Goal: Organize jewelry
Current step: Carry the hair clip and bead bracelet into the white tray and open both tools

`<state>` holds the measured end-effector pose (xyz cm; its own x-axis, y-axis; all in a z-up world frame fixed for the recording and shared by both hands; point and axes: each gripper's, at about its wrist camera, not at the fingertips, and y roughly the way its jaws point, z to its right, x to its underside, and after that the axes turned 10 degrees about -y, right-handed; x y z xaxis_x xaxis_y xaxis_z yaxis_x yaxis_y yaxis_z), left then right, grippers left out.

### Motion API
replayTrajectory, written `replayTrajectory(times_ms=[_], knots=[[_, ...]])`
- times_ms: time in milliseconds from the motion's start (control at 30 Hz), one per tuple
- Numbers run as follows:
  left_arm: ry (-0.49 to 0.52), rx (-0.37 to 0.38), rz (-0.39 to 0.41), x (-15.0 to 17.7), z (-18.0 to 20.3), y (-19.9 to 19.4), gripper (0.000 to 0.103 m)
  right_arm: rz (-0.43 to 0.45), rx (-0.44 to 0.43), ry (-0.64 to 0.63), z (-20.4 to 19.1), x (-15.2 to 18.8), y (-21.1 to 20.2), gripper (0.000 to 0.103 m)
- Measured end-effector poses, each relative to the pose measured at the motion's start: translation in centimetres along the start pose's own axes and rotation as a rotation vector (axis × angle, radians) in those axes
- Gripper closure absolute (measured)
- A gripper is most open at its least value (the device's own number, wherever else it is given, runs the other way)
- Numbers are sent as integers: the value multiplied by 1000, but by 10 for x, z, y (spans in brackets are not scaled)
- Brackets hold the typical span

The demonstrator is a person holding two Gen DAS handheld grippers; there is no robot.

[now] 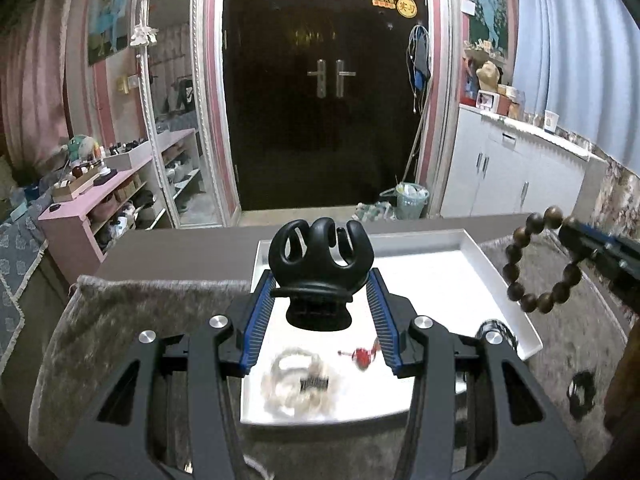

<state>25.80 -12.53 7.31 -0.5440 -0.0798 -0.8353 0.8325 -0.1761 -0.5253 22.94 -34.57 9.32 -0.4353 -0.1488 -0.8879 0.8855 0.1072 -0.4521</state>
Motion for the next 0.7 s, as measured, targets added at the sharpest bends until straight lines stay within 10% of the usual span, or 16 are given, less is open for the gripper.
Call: replayTrajectory(times_ms=[700], knots=[[-28, -69, -192, 23, -8, 125, 57, -144, -44, 47, 1, 17, 101, 84]])
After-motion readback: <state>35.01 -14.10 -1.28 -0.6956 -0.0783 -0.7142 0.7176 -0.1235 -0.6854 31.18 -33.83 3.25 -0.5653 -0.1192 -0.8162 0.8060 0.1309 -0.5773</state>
